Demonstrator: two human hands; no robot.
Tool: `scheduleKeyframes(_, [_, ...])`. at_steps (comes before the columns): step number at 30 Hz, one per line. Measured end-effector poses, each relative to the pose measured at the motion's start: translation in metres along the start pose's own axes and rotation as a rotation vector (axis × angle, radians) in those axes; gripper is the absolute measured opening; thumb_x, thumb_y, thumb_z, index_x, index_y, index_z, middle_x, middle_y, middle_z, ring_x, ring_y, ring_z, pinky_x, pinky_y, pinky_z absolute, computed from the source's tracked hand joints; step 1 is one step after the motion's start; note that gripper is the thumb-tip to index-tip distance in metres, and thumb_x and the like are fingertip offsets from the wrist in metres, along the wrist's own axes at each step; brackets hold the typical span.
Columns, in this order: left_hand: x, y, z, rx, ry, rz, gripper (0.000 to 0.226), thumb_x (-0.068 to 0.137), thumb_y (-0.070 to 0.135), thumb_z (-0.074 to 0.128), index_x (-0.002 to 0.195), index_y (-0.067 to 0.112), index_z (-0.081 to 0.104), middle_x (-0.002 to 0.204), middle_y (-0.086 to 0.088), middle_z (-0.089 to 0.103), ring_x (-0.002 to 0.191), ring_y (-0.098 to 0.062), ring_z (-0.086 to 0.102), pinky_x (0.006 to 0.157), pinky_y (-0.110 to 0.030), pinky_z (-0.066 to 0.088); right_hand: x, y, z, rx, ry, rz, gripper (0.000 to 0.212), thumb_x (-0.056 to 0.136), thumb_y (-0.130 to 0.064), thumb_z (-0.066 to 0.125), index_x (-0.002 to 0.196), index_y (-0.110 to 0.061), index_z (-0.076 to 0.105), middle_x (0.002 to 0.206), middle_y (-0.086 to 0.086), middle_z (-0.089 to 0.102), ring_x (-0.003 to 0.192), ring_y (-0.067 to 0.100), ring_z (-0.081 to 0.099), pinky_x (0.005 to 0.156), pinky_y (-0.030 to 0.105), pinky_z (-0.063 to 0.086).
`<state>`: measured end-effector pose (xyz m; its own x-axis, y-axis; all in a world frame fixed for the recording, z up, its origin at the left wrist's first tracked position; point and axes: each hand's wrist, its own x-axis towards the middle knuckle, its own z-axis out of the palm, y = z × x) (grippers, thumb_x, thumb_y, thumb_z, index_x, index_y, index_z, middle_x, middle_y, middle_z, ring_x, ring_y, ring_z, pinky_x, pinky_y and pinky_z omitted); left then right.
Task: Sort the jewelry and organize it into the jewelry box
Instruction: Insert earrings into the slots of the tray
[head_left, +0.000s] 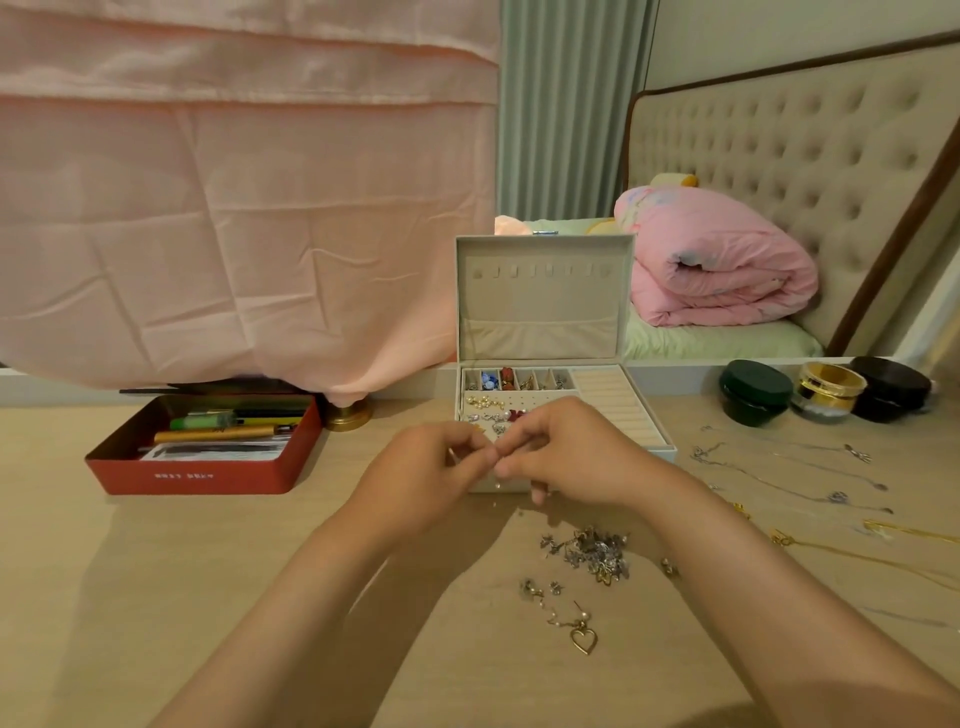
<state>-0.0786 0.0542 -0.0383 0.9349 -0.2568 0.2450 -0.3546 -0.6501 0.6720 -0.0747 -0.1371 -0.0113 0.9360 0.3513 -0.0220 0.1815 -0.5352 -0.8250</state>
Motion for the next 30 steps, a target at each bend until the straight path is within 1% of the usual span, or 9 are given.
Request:
scheduleKeyframes(4, [0.03, 0.015, -0.016, -0.094, 0.035, -0.012, 0.016, 0.09, 0.033, 0.069, 0.076, 0.026, 0.071, 0.073, 0.002, 0.072, 0.068, -0.017, 0.068, 0.066, -0.035, 0.053, 0.022, -0.014, -0.018, 0.081, 0.099, 0.014, 0.013, 0.086, -0.007, 0.076, 0.086, -0.019, 0.077, 0.074, -0.001, 0.077, 0.056, 0.016, 0.064, 0.045, 0.022, 0.042])
scheduleKeyframes(7, [0.05, 0.02, -0.025, -0.22, 0.065, -0.056, 0.021, 0.091, 0.033, 0.069, 0.075, 0.021, 0.07, 0.075, -0.002, 0.073, 0.063, -0.012, 0.067, 0.058, -0.029, 0.046, 0.036, -0.021, -0.029, 0.085, 0.154, -0.001, 0.009, 0.085, -0.008, 0.078, 0.088, -0.016, 0.077, 0.076, 0.001, 0.077, 0.056, 0.016, 0.066, 0.043, 0.024, 0.042])
scheduleKeyframes(12, [0.079, -0.005, -0.028, -0.404, 0.303, -0.209, 0.018, 0.089, 0.037, 0.062, 0.077, 0.025, 0.067, 0.076, 0.004, 0.069, 0.071, -0.017, 0.062, 0.083, -0.051, 0.057, 0.07, -0.026, -0.05, 0.047, 0.247, 0.007, 0.006, 0.086, -0.01, 0.077, 0.087, -0.016, 0.078, 0.079, 0.001, 0.078, 0.049, 0.013, 0.061, 0.041, 0.023, 0.039])
scheduleKeyframes(15, [0.084, -0.017, -0.02, -0.406, 0.294, -0.302, 0.006, 0.092, 0.026, 0.062, 0.096, 0.026, 0.066, 0.094, 0.003, 0.069, 0.09, -0.018, 0.067, 0.087, -0.044, 0.057, 0.096, -0.025, -0.055, 0.006, 0.253, 0.039, 0.005, 0.087, -0.009, 0.077, 0.089, -0.012, 0.078, 0.078, -0.001, 0.077, 0.045, 0.012, 0.058, 0.039, 0.02, 0.04])
scheduleKeyframes(18, [0.081, -0.018, -0.006, -0.578, 0.227, -0.349, 0.013, 0.097, 0.016, 0.057, 0.105, 0.022, 0.066, 0.095, 0.001, 0.072, 0.078, -0.003, 0.071, 0.065, -0.023, 0.057, 0.125, -0.022, -0.05, -0.069, 0.224, 0.055, 0.007, 0.082, -0.01, 0.082, 0.089, -0.012, 0.079, 0.079, 0.0, 0.077, 0.044, 0.012, 0.06, 0.05, 0.026, 0.053])
scheduleKeyframes(20, [0.083, -0.025, 0.004, -0.624, 0.152, -0.35, 0.025, 0.098, 0.011, 0.05, 0.097, 0.021, 0.072, 0.089, 0.0, 0.076, 0.084, -0.012, 0.074, 0.073, -0.032, 0.06, 0.141, -0.019, -0.044, -0.119, 0.202, 0.068, 0.009, 0.08, -0.012, 0.084, 0.087, -0.012, 0.079, 0.078, 0.006, 0.077, 0.047, 0.013, 0.061, 0.057, 0.031, 0.059])
scheduleKeyframes(23, [0.086, -0.034, 0.008, -0.594, 0.099, -0.336, 0.034, 0.094, 0.012, 0.046, 0.098, 0.029, 0.075, 0.095, 0.002, 0.078, 0.094, -0.018, 0.073, 0.09, -0.048, 0.057, 0.161, -0.018, -0.034, -0.225, 0.163, 0.084, 0.005, 0.079, -0.016, 0.084, 0.08, -0.015, 0.079, 0.066, 0.004, 0.074, 0.046, 0.011, 0.059, 0.049, 0.025, 0.049])
scheduleKeyframes(27, [0.09, -0.042, 0.007, -0.657, 0.11, -0.393, 0.035, 0.095, 0.004, 0.046, 0.101, 0.024, 0.074, 0.092, -0.003, 0.077, 0.082, -0.012, 0.074, 0.068, -0.028, 0.059, 0.174, -0.017, -0.026, -0.395, 0.071, 0.119, 0.008, 0.078, -0.018, 0.083, 0.081, -0.013, 0.079, 0.073, 0.004, 0.074, 0.054, 0.01, 0.058, 0.056, 0.027, 0.051])
scheduleKeyframes(30, [0.093, -0.048, 0.004, -0.591, 0.075, -0.376, 0.029, 0.09, 0.016, 0.053, 0.108, 0.027, 0.073, 0.096, 0.001, 0.077, 0.088, -0.013, 0.074, 0.083, -0.037, 0.06, 0.182, -0.016, -0.024, -0.495, 0.056, 0.141, 0.026, 0.076, -0.027, 0.085, 0.092, -0.009, 0.078, 0.091, 0.01, 0.076, 0.08, 0.019, 0.069, 0.079, 0.037, 0.06])
